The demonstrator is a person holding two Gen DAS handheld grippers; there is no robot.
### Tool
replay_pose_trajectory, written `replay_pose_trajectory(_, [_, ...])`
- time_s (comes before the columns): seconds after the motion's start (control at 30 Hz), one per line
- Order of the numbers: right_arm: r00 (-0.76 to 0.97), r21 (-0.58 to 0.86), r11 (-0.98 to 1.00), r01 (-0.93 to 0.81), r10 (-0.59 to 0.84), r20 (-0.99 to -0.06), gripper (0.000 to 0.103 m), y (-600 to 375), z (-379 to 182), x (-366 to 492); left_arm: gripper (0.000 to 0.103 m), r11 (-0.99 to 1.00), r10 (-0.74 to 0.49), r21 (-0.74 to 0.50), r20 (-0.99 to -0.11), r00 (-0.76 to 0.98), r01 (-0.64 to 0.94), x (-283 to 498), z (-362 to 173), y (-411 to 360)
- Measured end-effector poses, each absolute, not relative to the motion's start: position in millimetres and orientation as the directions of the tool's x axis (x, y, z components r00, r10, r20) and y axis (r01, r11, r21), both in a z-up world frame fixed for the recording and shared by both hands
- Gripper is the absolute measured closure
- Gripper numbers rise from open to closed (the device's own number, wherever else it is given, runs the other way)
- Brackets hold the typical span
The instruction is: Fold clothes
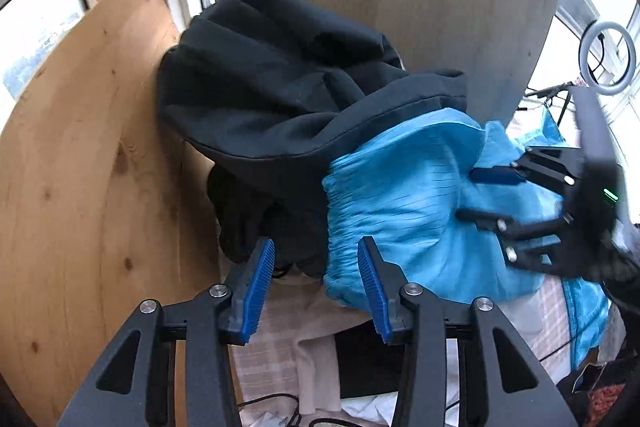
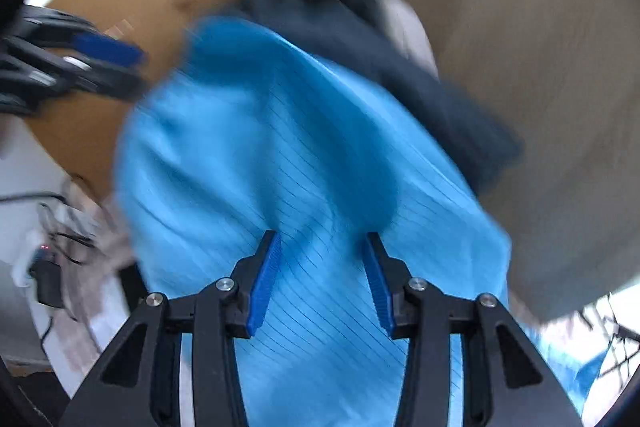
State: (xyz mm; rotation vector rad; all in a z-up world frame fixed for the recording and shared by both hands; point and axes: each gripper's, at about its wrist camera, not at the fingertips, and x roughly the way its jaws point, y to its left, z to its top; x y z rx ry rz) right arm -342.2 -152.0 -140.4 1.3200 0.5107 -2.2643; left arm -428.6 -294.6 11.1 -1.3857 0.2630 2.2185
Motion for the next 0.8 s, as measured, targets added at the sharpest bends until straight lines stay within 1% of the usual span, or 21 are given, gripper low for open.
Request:
replay_pose_trajectory(0.1, [-0.402, -0.043, -0.871, 0.490, -0.181, -0.897, 0.061, -122, -155, -350, 0.061, -0.832, 0.347, -0.129, -0.880, -0.324, -0.539, -427, 6, -287])
replay_pose_trajectory(0.2, [-0.389, 0.049, -0.874, 0.483, -0.264, -0.883, 0.061, -111, -150, -347, 0.061, -0.808, 0.344, -0.110, -0.885, -0.312, -0.578, -427, 1, -272])
replay_pose_trajectory(0.27, [-0.402, 0.042, -0.872, 0.488, -0.267, -0.876, 0.061, -115, -146, -343, 0.061, -0.808, 0.339, -0.111, -0.890, -0.304, -0.578, -435, -1, -265])
replay_pose_trajectory(0.3, [-0.407, 0.055, -0.867, 0.495, -0.287, -0.867, 0.061, -118, -142, -340, 0.061, -0.811, 0.342, -0.120, -0.892, -0.296, -0.573, -439, -2, -265])
replay_pose_trajectory(0.4, [-0.422, 0.090, -0.851, 0.517, -0.345, -0.838, 0.061, -130, -130, -331, 0.055, -0.814, 0.354, -0.143, -0.891, -0.285, -0.563, -452, -6, -270])
replay_pose_trajectory(0.47, [-0.444, 0.104, -0.842, 0.530, -0.379, -0.812, 0.061, -143, -119, -329, 0.054, -0.810, 0.392, -0.198, -0.883, -0.259, -0.551, -456, -6, -274])
replay_pose_trajectory(0.57, [-0.477, 0.048, -0.846, 0.531, -0.346, -0.808, 0.061, -168, -114, -332, 0.049, -0.809, 0.376, -0.196, -0.897, -0.232, -0.554, -460, -17, -270])
replay_pose_trajectory(0.67, [-0.435, 0.081, -0.817, 0.571, -0.385, -0.814, 0.061, -191, -118, -335, 0.049, -0.808, 0.342, -0.179, -0.918, -0.199, -0.561, -454, -24, -266])
replay_pose_trajectory(0.73, [-0.415, 0.101, -0.806, 0.583, -0.402, -0.816, 0.061, -204, -121, -330, 0.048, -0.791, 0.361, -0.185, -0.911, -0.200, -0.584, -445, -21, -265])
replay_pose_trajectory(0.8, [-0.395, 0.121, -0.796, 0.593, -0.419, -0.818, 0.061, -218, -125, -326, 0.048, -0.794, 0.367, -0.196, -0.909, -0.197, -0.575, -448, -20, -268])
